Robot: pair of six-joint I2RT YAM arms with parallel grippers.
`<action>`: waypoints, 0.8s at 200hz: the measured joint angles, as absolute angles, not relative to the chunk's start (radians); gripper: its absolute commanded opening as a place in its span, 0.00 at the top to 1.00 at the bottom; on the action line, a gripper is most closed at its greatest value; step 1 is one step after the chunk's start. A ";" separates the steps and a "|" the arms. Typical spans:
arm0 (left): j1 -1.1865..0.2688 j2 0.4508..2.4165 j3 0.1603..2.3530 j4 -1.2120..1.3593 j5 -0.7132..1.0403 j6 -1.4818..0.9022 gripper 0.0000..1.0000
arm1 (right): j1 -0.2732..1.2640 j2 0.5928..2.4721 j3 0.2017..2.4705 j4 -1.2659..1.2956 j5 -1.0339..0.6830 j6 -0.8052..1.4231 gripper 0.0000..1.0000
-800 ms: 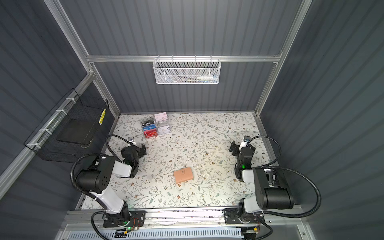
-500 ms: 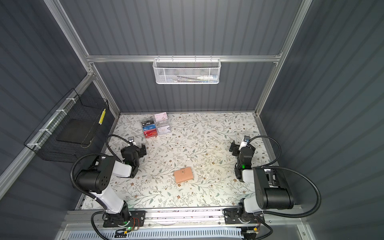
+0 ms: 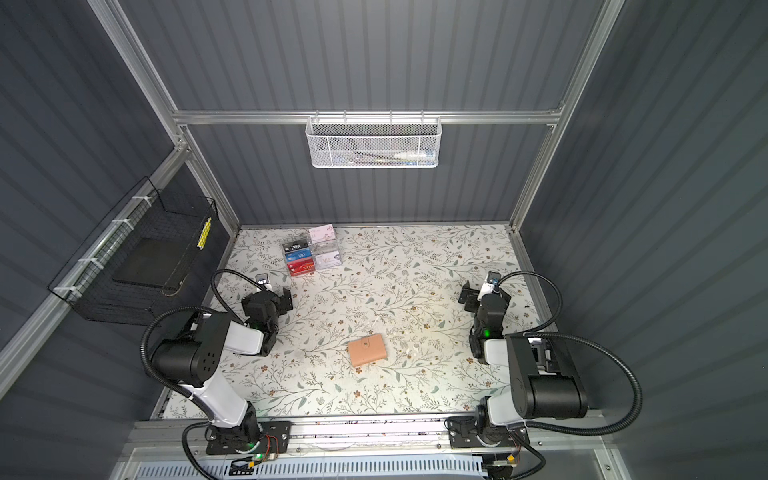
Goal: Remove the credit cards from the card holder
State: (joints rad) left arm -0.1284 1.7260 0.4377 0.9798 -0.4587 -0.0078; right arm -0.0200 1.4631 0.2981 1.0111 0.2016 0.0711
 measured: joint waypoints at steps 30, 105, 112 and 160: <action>-0.128 1.726 0.438 0.980 -0.459 -0.008 0.00 | -0.020 1.463 0.298 1.011 0.201 0.071 0.01; -0.130 1.720 0.437 0.973 -0.470 -0.011 0.00 | 0.012 1.415 0.301 0.962 0.249 0.062 0.01; -0.130 1.718 0.434 0.978 -0.470 -0.011 0.00 | 0.027 1.392 0.307 0.923 0.270 0.054 0.01; -0.150 1.551 0.489 0.777 -0.543 -0.027 0.00 | 0.131 1.195 0.387 0.769 0.356 0.022 0.01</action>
